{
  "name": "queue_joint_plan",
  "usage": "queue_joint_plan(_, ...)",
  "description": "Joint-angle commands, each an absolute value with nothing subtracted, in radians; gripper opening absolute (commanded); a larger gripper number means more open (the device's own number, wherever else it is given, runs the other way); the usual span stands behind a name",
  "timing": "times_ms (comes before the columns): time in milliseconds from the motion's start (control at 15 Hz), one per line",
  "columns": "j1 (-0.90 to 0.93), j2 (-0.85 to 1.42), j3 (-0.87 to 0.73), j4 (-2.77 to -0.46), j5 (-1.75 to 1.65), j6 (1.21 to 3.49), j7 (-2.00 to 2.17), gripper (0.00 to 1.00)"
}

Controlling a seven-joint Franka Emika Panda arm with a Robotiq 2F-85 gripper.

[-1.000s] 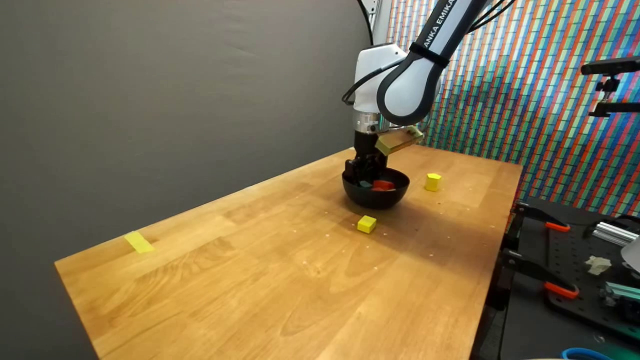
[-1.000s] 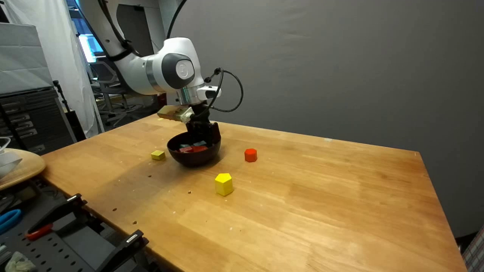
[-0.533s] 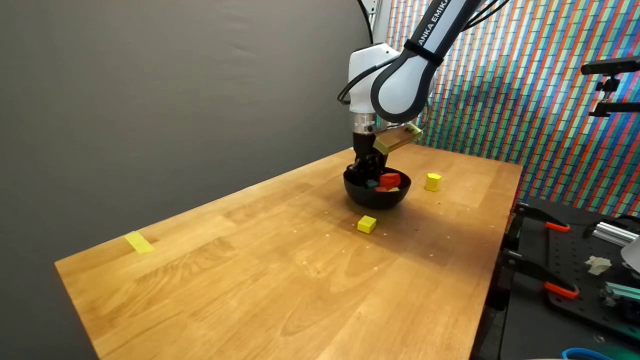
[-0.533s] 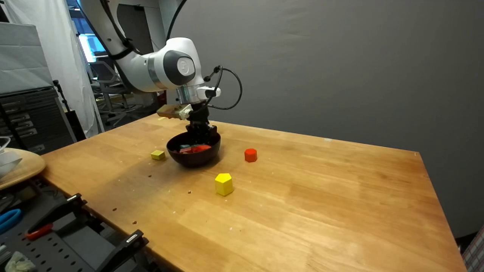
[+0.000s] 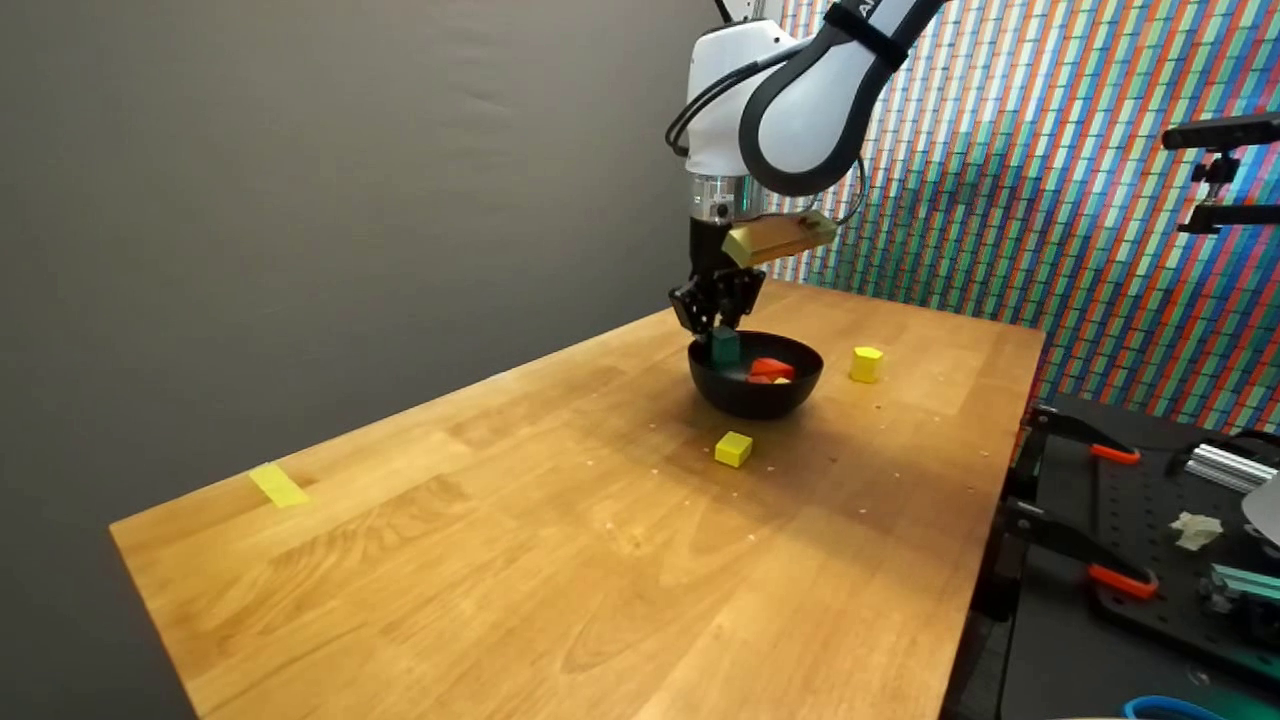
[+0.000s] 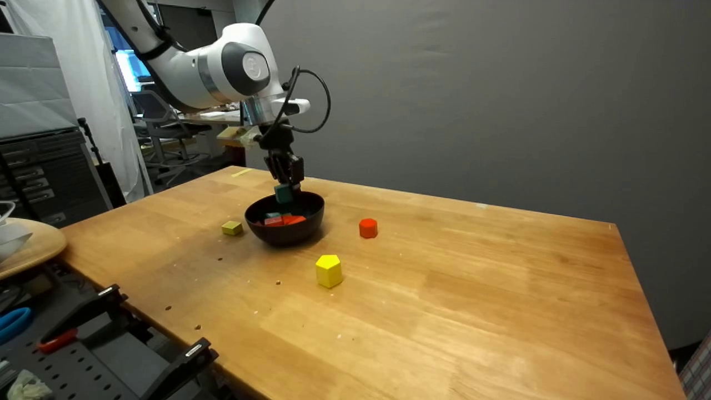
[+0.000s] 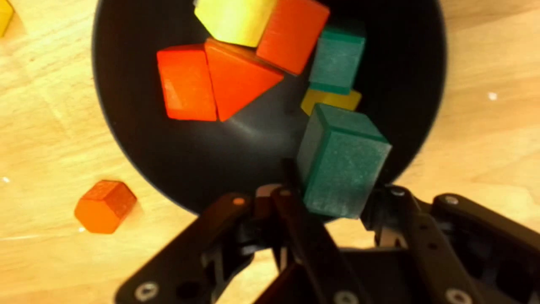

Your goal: Remove all the blocks from the black bowl and place them on the table

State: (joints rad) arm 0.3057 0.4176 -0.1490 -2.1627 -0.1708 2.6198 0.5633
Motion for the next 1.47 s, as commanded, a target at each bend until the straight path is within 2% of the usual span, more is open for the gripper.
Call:
queue_joint_plan(0, 0.342, 0.314, -0.144, -2.219, -0.179, 2.690, 0.735, 0.21)
queue_joint_plan(333, 0.519, 0.420, -0.237, -2.105, -0.273, 2.757, 1.114, 0.21)
queue_joint_plan(667, 0.620, 0.601, -0.262, -1.943, -0.407, 2.668, 1.407, 0.21)
queue_joint_plan(733, 0.627, 0.623, -0.259, -1.922, -0.419, 2.646, 1.427, 0.24)
queue_joint_plan(800, 0.628, 0.640, -0.253, -1.906, -0.423, 2.628, 1.438, 0.59)
queue_joint_plan(867, 0.626, 0.645, -0.248, -1.901, -0.428, 2.614, 1.436, 0.61)
queue_joint_plan(1200, 0.483, 0.515, -0.120, -2.018, -0.403, 2.649, 1.104, 0.97)
queue_joint_plan(1267, 0.442, 0.473, -0.084, -2.056, -0.387, 2.655, 1.030, 1.00)
queue_joint_plan(1400, 0.346, 0.384, 0.012, -2.133, -0.340, 2.622, 0.888, 1.00)
